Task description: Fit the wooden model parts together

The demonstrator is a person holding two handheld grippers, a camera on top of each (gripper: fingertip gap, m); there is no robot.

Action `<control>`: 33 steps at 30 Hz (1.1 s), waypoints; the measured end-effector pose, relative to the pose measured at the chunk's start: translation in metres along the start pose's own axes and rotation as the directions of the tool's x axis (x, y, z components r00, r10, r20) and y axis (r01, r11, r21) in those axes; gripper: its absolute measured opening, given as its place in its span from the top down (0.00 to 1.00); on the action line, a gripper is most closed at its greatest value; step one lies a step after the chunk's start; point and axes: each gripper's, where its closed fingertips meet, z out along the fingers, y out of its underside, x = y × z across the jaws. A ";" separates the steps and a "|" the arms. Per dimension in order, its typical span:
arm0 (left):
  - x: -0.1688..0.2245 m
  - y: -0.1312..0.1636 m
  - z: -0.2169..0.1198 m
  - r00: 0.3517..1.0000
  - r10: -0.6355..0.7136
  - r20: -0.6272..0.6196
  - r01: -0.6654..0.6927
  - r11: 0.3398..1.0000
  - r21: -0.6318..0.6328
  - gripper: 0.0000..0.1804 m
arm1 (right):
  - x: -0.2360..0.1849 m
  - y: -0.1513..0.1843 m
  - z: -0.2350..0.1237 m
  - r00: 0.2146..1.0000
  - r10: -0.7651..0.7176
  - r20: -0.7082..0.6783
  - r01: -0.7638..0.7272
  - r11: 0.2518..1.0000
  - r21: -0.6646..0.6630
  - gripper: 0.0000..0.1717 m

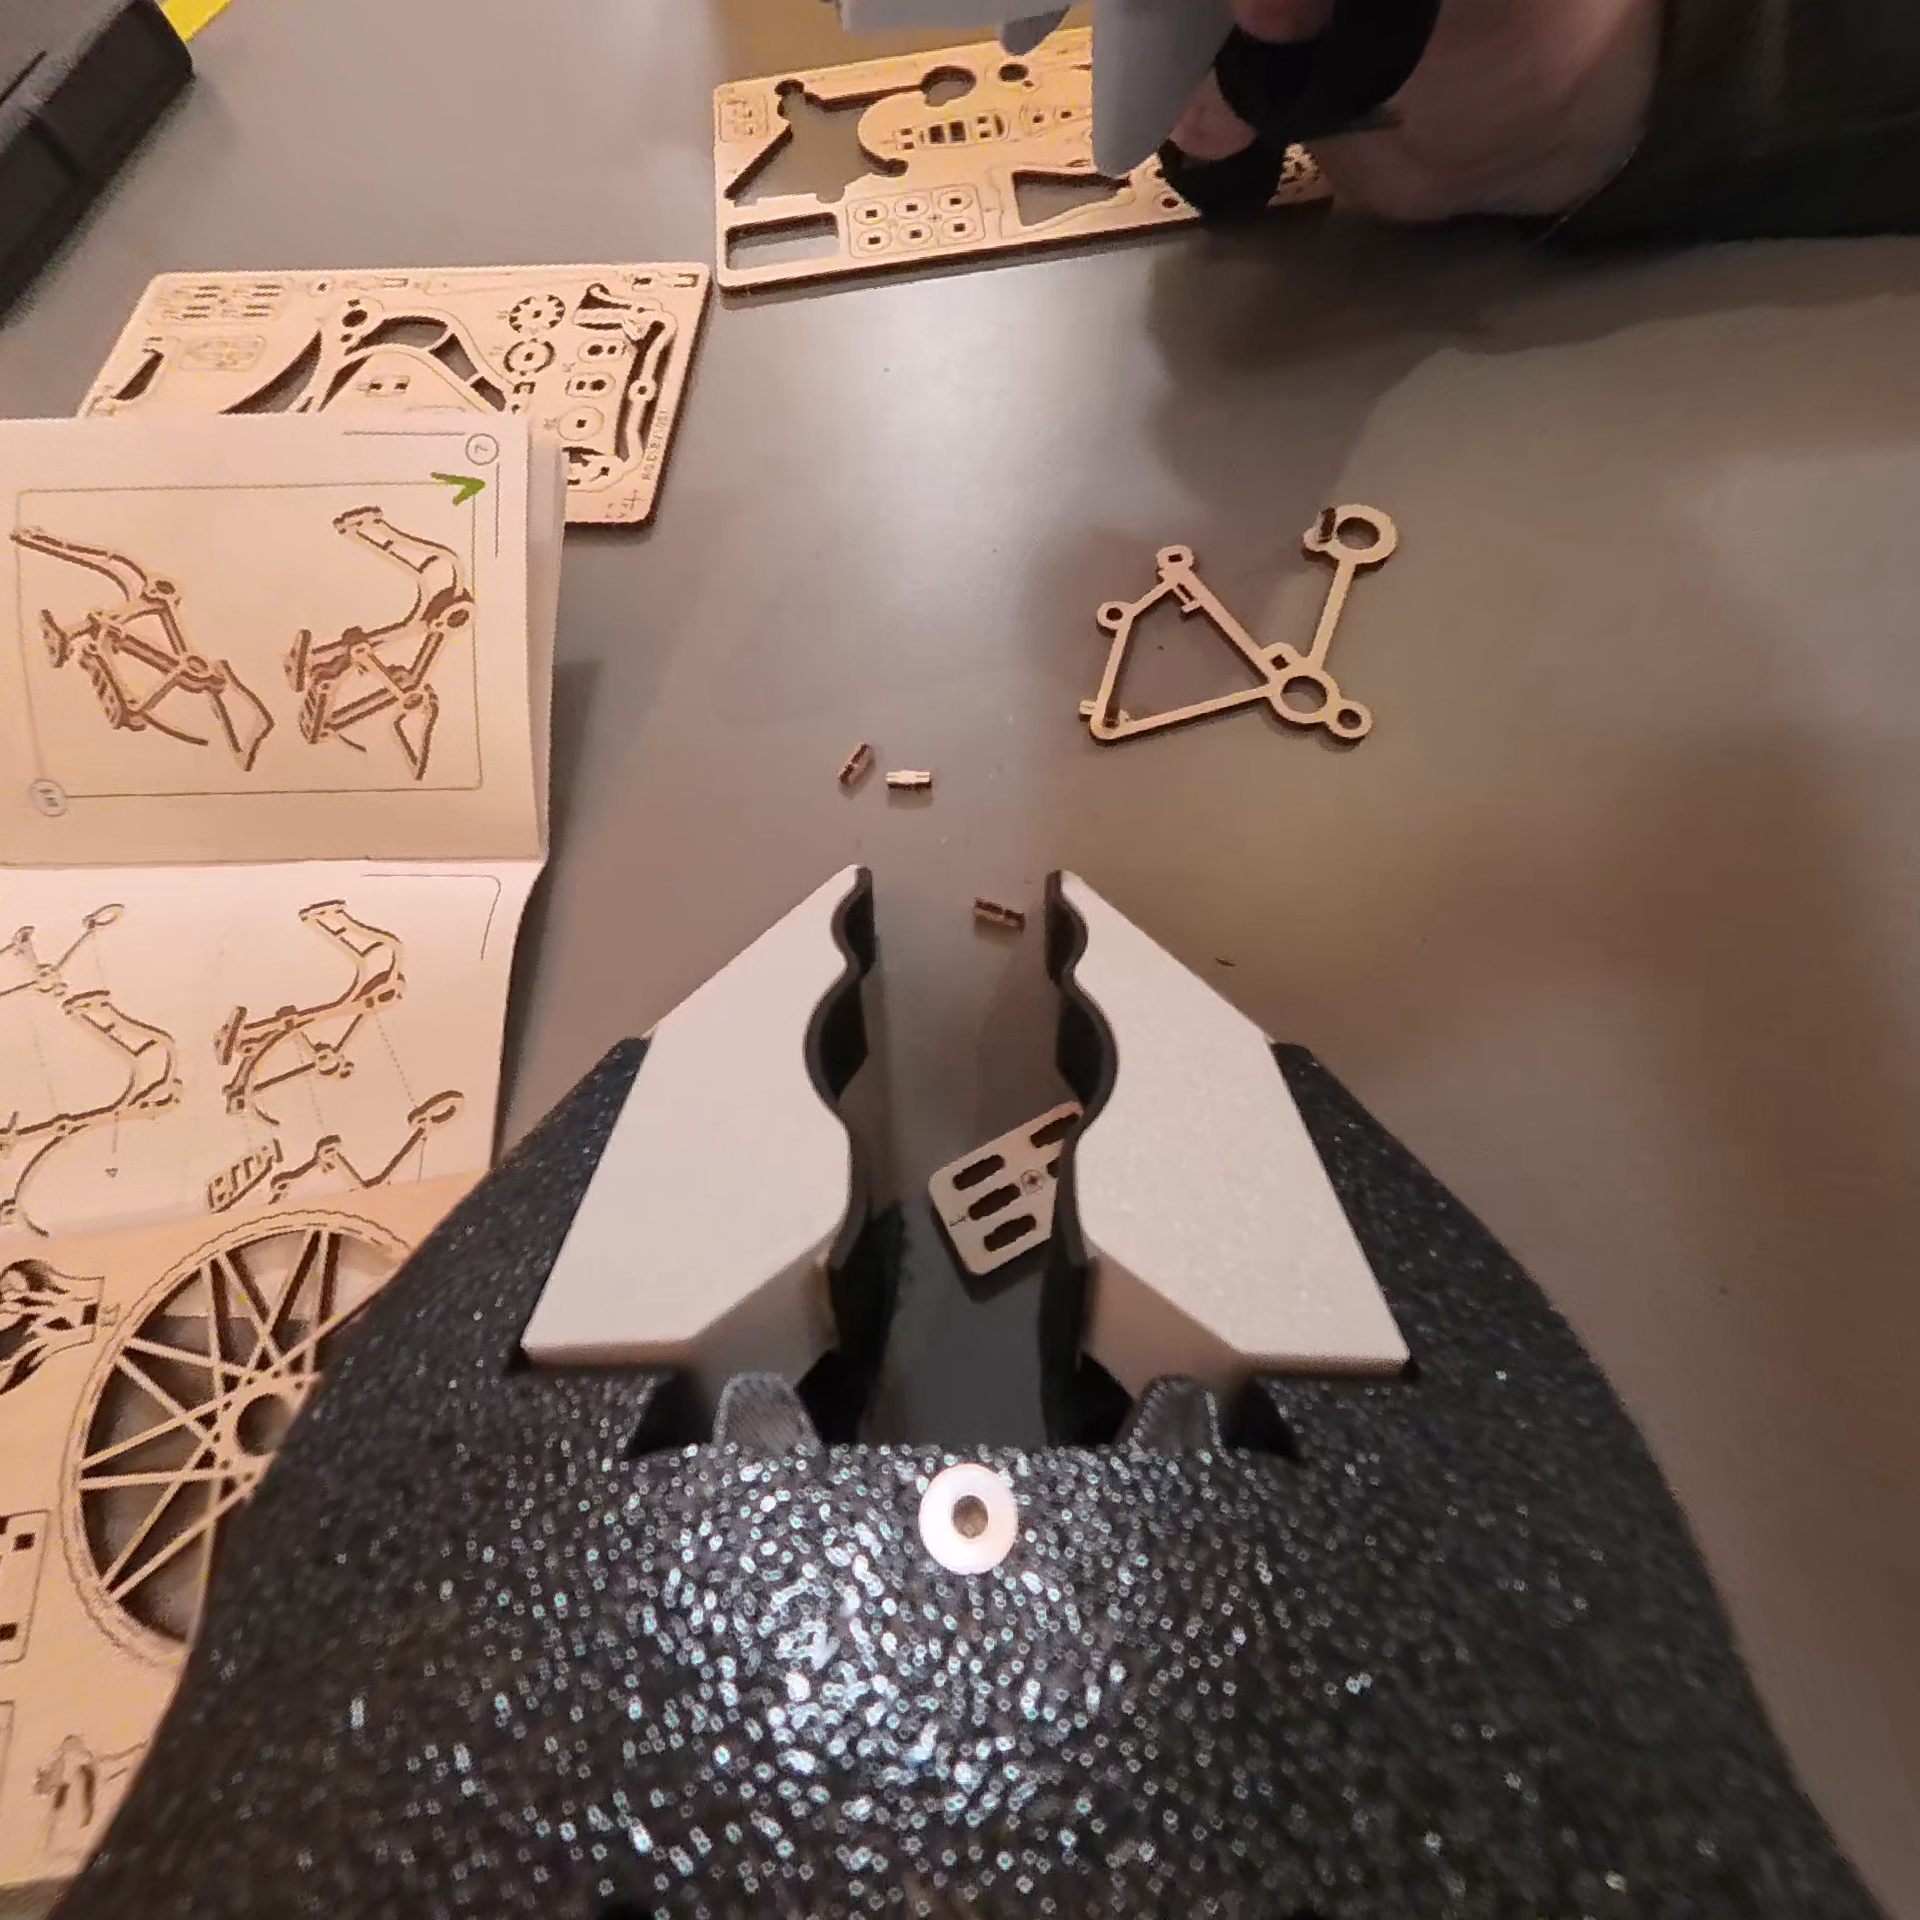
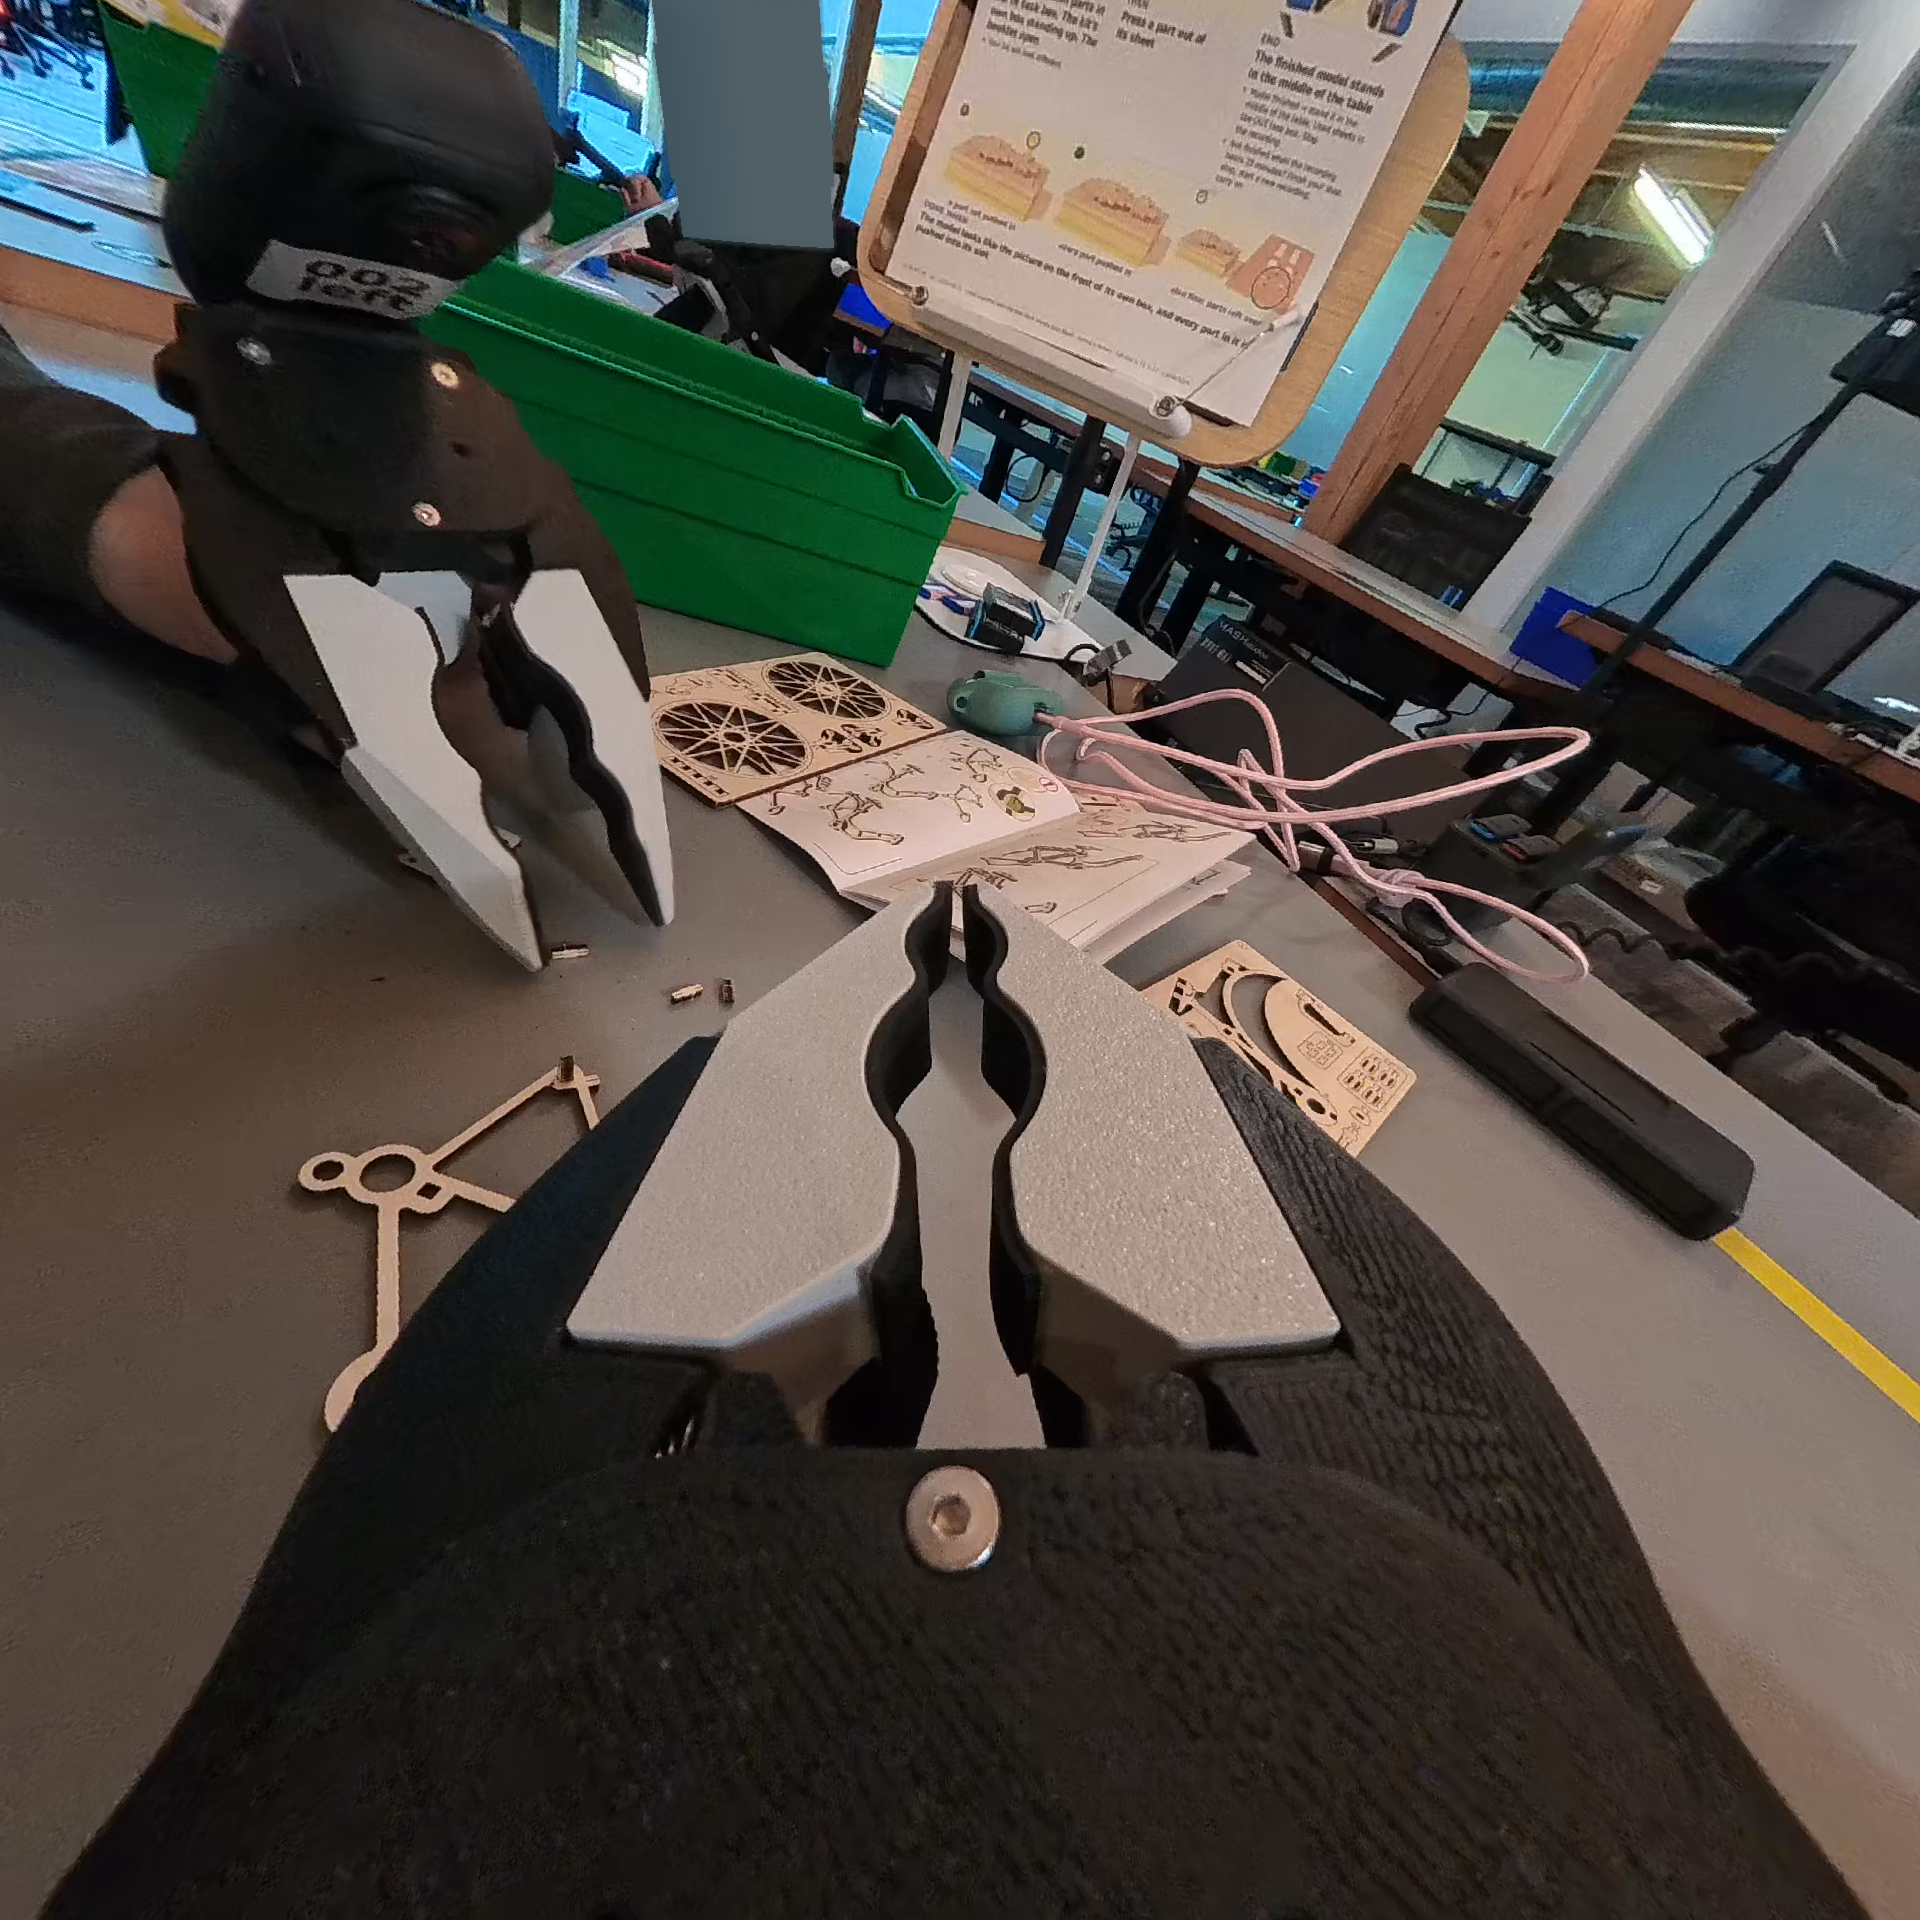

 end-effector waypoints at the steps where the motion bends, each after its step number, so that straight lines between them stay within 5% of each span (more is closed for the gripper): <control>1: -0.001 0.001 0.000 1.000 0.007 0.010 -0.007 1.000 -0.006 0.83 | 0.000 0.000 0.000 1.000 0.000 0.000 0.000 1.000 0.000 1.00; 9: -0.009 0.007 -0.006 1.000 0.005 0.029 -0.004 0.999 -0.048 0.86 | 0.000 0.000 0.000 1.000 -0.003 0.001 0.003 1.000 0.001 1.00; 29: 0.021 0.000 -0.006 0.988 0.003 -0.153 -0.004 1.000 -0.009 0.95 | -0.001 0.001 0.000 1.000 -0.007 0.003 0.007 1.000 -0.002 1.00; 33: 0.010 -0.002 -0.007 0.996 -0.001 -0.092 0.001 1.000 0.001 0.92 | -0.001 0.001 -0.001 1.000 -0.006 0.002 0.006 1.000 -0.003 1.00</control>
